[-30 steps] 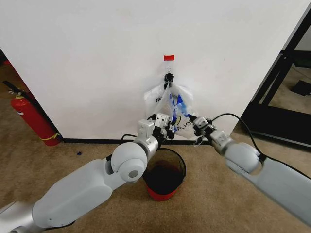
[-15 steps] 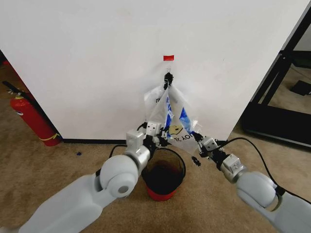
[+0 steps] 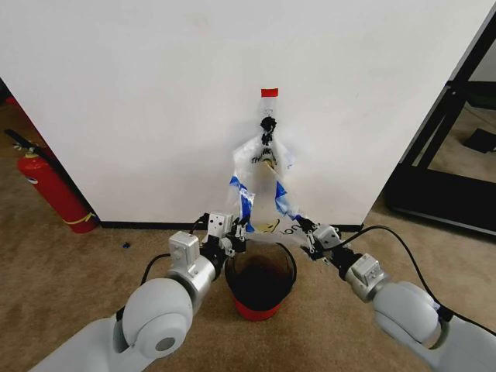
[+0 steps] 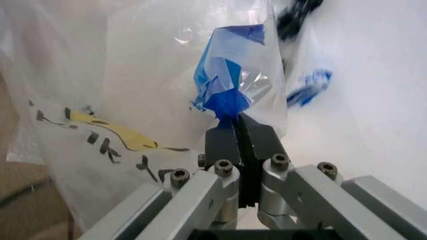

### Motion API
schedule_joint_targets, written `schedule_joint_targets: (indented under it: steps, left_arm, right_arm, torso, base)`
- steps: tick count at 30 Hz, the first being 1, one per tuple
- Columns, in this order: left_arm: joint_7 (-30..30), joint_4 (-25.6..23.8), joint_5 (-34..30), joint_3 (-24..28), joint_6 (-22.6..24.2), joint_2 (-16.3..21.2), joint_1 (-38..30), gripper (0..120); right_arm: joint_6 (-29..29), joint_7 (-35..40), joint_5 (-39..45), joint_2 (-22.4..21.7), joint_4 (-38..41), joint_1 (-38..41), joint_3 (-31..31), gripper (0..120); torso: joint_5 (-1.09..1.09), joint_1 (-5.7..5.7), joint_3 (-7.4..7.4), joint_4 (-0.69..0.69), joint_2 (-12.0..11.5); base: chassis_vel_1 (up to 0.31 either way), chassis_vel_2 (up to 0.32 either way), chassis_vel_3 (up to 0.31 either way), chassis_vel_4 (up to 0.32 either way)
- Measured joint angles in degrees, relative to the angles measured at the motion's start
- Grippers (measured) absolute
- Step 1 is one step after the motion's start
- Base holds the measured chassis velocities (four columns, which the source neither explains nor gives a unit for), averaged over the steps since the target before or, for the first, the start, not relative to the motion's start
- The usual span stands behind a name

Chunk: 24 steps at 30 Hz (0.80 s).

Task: Pick up the garbage bag from the wall and place it over the trash bin.

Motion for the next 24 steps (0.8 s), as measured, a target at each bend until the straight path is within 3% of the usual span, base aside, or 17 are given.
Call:
schedule_joint_targets:
  steps: [12,17,24]
  left_arm:
    - [2.2,-5.3,-0.4,-3.6,-2.4,1.9,-0.5,0]
    - [1.7,-5.3,-0.6,-3.9,-2.5,1.2,1.5,0]
    - [1.5,-3.9,1.0,-4.3,-2.6,-1.7,5.1,0]
  right_arm:
    - [-4.7,4.4,12.8,-1.5,11.5,-0.6,6.7,0]
    - [-6.6,6.7,16.7,-1.5,13.2,-1.2,6.5,0]
    - [-7.3,8.6,18.5,2.4,12.2,-2.2,3.7,0]
  torso:
    - [-0.01,0.0,0.0,0.0,0.0]
    - [-0.01,0.0,0.0,0.0,0.0]
    - [0.01,0.01,0.01,-0.01,0.0]
  base:
    - [0.0,0.0,0.0,0.0]
    - [0.0,0.0,0.0,0.0]
    - [0.0,0.0,0.0,0.0]
